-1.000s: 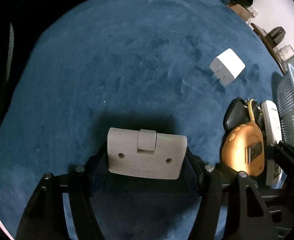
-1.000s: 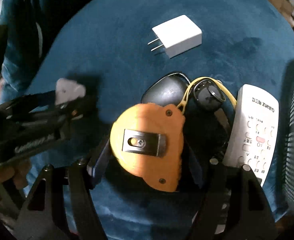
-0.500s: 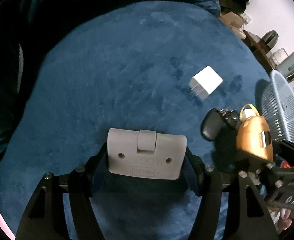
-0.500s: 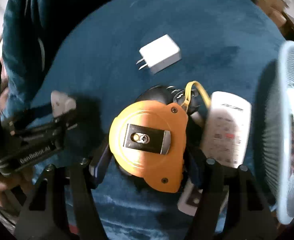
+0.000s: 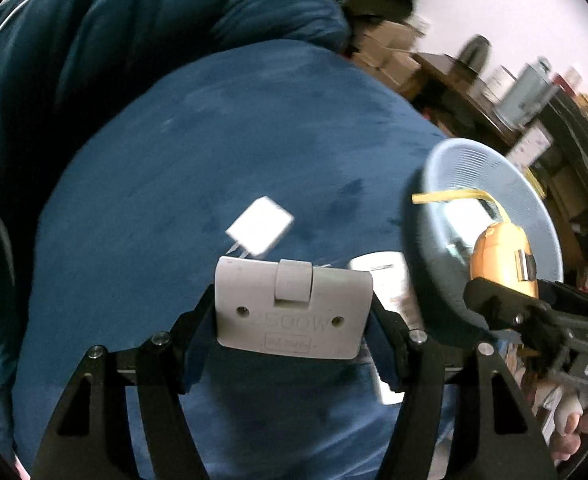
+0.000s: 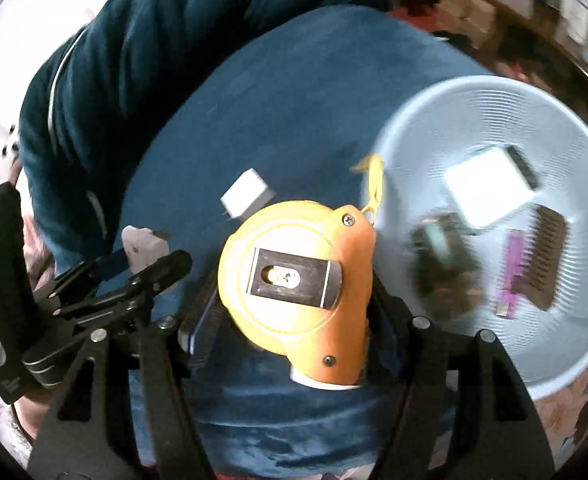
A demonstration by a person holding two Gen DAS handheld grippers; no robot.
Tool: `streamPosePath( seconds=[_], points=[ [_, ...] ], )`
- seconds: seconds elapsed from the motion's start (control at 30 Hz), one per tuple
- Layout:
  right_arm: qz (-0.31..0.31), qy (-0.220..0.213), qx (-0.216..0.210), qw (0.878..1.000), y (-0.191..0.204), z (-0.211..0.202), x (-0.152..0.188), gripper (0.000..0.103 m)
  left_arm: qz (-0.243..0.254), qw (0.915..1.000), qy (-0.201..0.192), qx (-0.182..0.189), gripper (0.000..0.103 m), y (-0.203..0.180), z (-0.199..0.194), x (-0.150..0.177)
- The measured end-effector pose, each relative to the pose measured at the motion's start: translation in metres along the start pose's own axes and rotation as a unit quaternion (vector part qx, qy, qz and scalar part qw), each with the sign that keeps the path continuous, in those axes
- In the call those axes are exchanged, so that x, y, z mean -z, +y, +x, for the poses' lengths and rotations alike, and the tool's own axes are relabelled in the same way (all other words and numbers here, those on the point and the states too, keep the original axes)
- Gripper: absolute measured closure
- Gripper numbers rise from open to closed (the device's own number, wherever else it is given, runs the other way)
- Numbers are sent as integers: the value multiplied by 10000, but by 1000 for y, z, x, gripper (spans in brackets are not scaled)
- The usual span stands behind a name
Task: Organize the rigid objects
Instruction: 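Carry the socket plate and tape measure over the blue basket with both grippers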
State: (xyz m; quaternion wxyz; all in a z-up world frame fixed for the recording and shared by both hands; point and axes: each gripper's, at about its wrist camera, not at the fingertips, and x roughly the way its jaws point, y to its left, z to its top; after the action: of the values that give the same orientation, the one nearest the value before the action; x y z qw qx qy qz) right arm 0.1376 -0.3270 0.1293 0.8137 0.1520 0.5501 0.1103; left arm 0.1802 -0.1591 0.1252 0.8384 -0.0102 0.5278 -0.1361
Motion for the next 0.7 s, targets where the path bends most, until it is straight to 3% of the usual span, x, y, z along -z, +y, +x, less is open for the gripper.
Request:
streamPosePath(
  seconds=[0.23,0.43,0.7],
  points=[
    [993,-353,334,9939,-68,-22,-8,36,599,9978,-72,282,35,-77,-1,-30],
    [1570,-516,456,9852,-106,-27,-9,36,997,9934,87,562,35,-139,23,-43],
    [1861,-513,588,9794,-138,-26,-15,36,1335,9881,310,697,35,-173,58,-45]
  ],
)
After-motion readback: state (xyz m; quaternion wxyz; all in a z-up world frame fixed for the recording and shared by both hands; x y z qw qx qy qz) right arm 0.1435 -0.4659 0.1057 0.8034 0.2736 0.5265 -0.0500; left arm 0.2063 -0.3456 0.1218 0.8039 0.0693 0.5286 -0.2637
